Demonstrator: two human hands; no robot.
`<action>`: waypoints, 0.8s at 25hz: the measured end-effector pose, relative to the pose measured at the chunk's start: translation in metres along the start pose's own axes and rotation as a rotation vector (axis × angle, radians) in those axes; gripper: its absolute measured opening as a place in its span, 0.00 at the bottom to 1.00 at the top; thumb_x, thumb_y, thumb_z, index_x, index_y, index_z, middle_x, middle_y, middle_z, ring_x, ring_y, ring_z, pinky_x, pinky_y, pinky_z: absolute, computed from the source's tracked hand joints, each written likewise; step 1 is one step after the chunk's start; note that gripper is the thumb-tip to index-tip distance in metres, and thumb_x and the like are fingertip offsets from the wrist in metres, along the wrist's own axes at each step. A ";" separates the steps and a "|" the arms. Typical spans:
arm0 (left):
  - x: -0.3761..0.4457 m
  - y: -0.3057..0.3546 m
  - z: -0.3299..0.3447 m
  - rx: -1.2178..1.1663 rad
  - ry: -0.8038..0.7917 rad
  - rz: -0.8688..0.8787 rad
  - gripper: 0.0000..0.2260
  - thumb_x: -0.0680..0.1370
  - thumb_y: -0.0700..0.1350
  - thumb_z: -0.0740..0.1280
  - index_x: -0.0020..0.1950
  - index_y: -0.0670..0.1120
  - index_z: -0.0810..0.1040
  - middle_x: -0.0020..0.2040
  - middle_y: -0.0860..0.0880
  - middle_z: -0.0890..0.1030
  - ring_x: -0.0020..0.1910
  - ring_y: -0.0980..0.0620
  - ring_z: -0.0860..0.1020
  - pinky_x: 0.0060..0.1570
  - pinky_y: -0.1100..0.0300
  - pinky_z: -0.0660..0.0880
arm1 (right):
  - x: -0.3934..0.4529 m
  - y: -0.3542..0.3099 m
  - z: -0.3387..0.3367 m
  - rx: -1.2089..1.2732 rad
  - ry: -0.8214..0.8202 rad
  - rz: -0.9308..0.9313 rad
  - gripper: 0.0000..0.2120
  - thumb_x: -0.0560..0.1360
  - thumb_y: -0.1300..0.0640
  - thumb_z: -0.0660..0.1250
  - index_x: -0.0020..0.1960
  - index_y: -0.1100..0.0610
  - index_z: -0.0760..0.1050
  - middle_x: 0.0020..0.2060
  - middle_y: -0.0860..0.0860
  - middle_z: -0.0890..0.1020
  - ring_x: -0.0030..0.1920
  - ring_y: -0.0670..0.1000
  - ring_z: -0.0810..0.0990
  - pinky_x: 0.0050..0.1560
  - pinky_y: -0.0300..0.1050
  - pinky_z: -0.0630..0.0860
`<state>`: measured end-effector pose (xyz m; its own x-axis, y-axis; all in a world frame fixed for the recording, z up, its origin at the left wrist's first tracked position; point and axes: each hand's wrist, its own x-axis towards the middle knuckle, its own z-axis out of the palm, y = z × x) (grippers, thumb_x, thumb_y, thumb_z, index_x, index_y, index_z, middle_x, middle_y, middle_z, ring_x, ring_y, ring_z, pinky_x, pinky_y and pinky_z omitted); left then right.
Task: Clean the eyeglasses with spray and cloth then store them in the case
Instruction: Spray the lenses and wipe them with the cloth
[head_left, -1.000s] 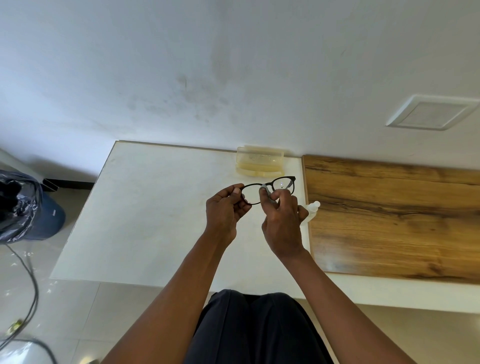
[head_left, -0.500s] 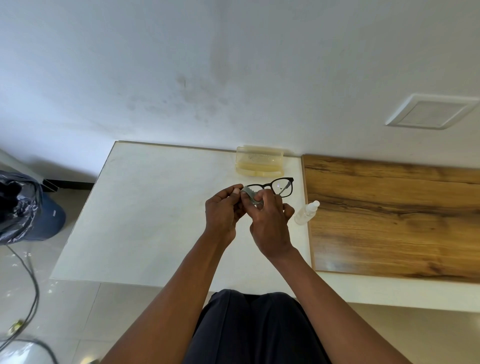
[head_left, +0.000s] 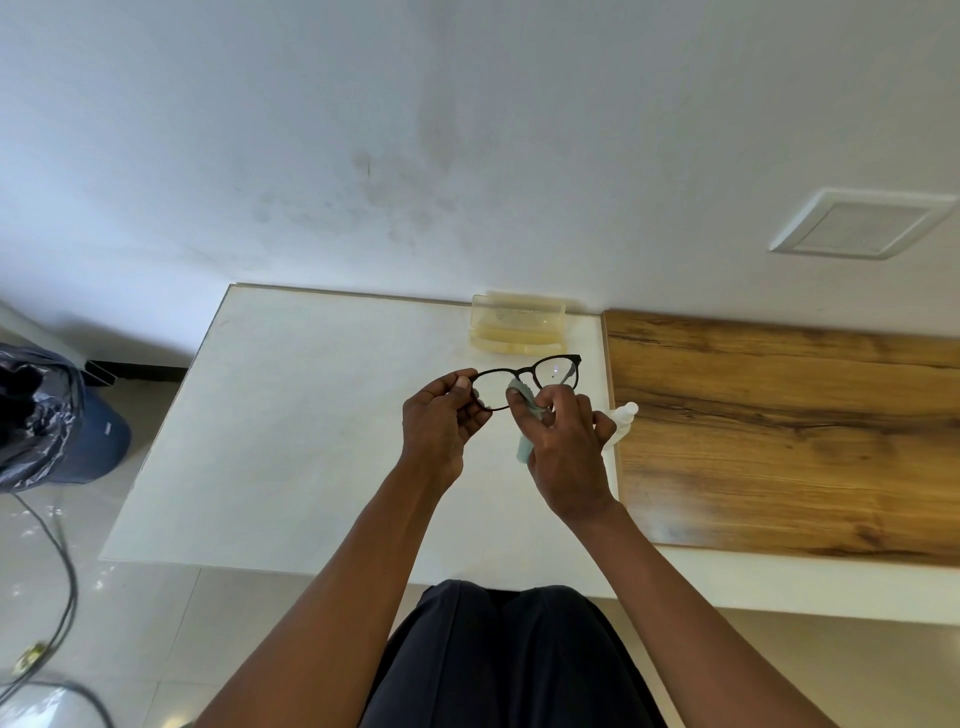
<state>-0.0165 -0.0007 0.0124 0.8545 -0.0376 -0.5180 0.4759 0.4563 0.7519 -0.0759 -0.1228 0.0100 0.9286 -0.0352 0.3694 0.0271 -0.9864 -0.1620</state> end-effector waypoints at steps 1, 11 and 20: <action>0.000 -0.001 -0.001 0.008 -0.002 0.000 0.08 0.79 0.36 0.60 0.47 0.41 0.79 0.34 0.45 0.74 0.33 0.51 0.75 0.36 0.61 0.80 | 0.002 -0.001 0.001 0.014 -0.004 0.020 0.31 0.55 0.76 0.75 0.56 0.58 0.80 0.41 0.60 0.80 0.41 0.60 0.80 0.36 0.54 0.74; -0.002 -0.001 0.001 0.020 0.019 -0.002 0.03 0.75 0.36 0.67 0.46 0.42 0.78 0.32 0.46 0.74 0.32 0.52 0.74 0.35 0.62 0.79 | 0.012 -0.001 -0.004 0.317 0.108 0.279 0.23 0.67 0.73 0.64 0.59 0.59 0.77 0.45 0.63 0.76 0.44 0.62 0.78 0.42 0.52 0.65; -0.003 -0.004 0.001 0.032 0.045 0.008 0.04 0.75 0.35 0.66 0.46 0.42 0.79 0.33 0.46 0.75 0.32 0.51 0.74 0.36 0.62 0.79 | 0.008 0.019 -0.007 0.298 -0.007 0.424 0.26 0.71 0.73 0.63 0.64 0.52 0.73 0.50 0.59 0.72 0.51 0.56 0.73 0.49 0.49 0.58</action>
<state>-0.0206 -0.0029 0.0111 0.8484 0.0058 -0.5294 0.4765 0.4274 0.7683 -0.0703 -0.1434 0.0161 0.8832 -0.4200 0.2087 -0.2490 -0.7970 -0.5502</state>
